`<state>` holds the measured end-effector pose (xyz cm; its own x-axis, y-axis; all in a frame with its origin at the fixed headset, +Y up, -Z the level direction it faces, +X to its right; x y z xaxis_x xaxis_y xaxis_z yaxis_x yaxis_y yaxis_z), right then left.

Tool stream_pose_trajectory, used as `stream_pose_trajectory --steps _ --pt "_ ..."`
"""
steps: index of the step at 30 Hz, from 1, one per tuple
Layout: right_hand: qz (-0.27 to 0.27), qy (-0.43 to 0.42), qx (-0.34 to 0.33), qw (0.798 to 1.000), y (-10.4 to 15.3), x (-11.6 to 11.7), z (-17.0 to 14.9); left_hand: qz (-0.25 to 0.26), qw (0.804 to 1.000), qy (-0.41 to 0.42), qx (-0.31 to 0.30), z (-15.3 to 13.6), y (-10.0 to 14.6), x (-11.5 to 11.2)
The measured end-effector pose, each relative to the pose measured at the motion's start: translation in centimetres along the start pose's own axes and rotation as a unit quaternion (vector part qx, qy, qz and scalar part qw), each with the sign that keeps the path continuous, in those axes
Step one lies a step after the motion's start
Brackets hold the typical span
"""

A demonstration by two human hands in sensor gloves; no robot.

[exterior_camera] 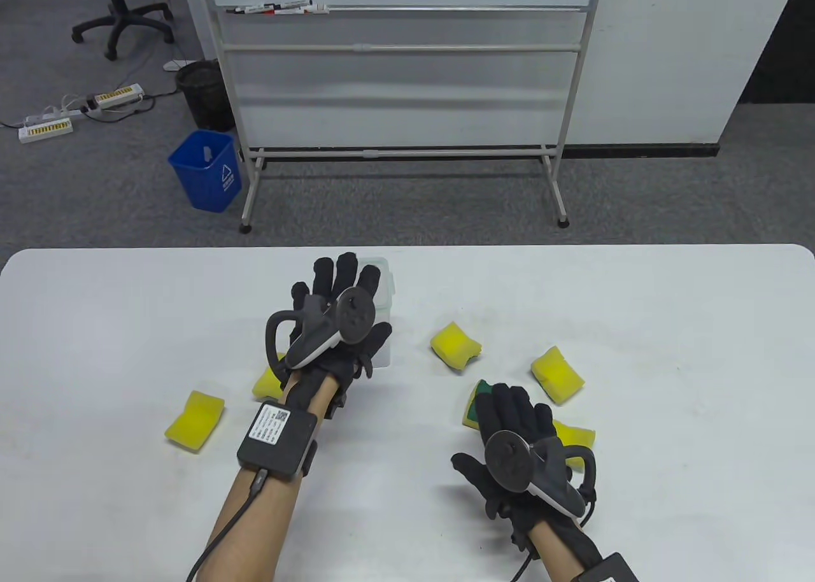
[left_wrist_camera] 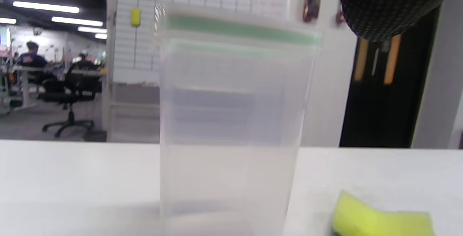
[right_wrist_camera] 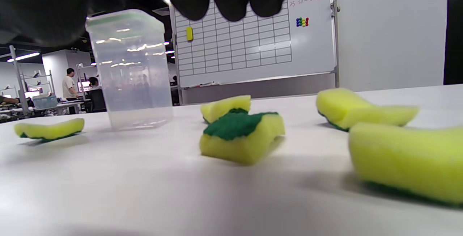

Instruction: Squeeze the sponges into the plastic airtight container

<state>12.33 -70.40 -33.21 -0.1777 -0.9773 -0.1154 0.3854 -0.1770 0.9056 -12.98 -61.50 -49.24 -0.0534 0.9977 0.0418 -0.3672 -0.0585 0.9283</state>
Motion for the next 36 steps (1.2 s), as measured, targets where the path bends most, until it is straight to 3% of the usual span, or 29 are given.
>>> stream_pose_trajectory --steps 4,5,6,8,10,14,26,31,36 --pt "-0.006 -0.004 0.007 1.000 0.2 -0.4 -0.6 -0.096 0.995 0.016 0.014 -0.6 -2.0 -2.6" --pt "-0.007 -0.005 0.009 1.000 0.2 -0.4 -0.7 -0.082 0.996 0.014 0.017 -0.6 -1.7 -2.4" --pt "-0.007 -0.006 0.011 1.000 0.2 -0.5 -0.8 -0.036 0.999 0.007 0.006 -0.4 -1.7 -2.3" --pt "-0.009 -0.006 0.009 1.000 0.3 -0.6 -0.8 -0.076 0.997 -0.007 0.000 -0.1 -1.4 -2.3" --pt "-0.008 -0.004 0.005 1.000 0.2 -0.6 -0.5 -0.082 0.996 -0.028 -0.009 0.4 -0.8 -1.9" --pt "-0.001 -0.007 -0.001 1.000 0.2 -0.4 -0.1 -0.102 0.992 -0.060 -0.038 1.9 1.4 -1.5" --pt "-0.025 -0.029 0.007 0.999 0.3 -1.1 -0.2 -0.020 0.983 -0.072 -0.165 8.0 11.8 -1.2" --pt "-0.041 -0.046 -0.010 0.998 0.4 -1.7 0.1 -0.025 0.978 -0.087 -0.186 10.1 14.2 -1.5" --pt "-0.060 -0.042 -0.014 0.997 0.4 -2.2 0.4 -0.031 0.978 -0.098 -0.182 10.7 14.5 -1.6"
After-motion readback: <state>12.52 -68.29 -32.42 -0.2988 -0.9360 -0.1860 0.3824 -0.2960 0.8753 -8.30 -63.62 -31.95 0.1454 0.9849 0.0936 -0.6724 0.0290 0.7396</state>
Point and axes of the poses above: the tracker on the back of each hand, its own z axis roughly to the thumb side, its own y axis roughly from the fingertips to the wrist, x = y × z, the point moved 2 cm from there along -y, roughly from the wrist to the fingertips, and after that the axes turned 14 degrees about -x, right-handed, at the moved point
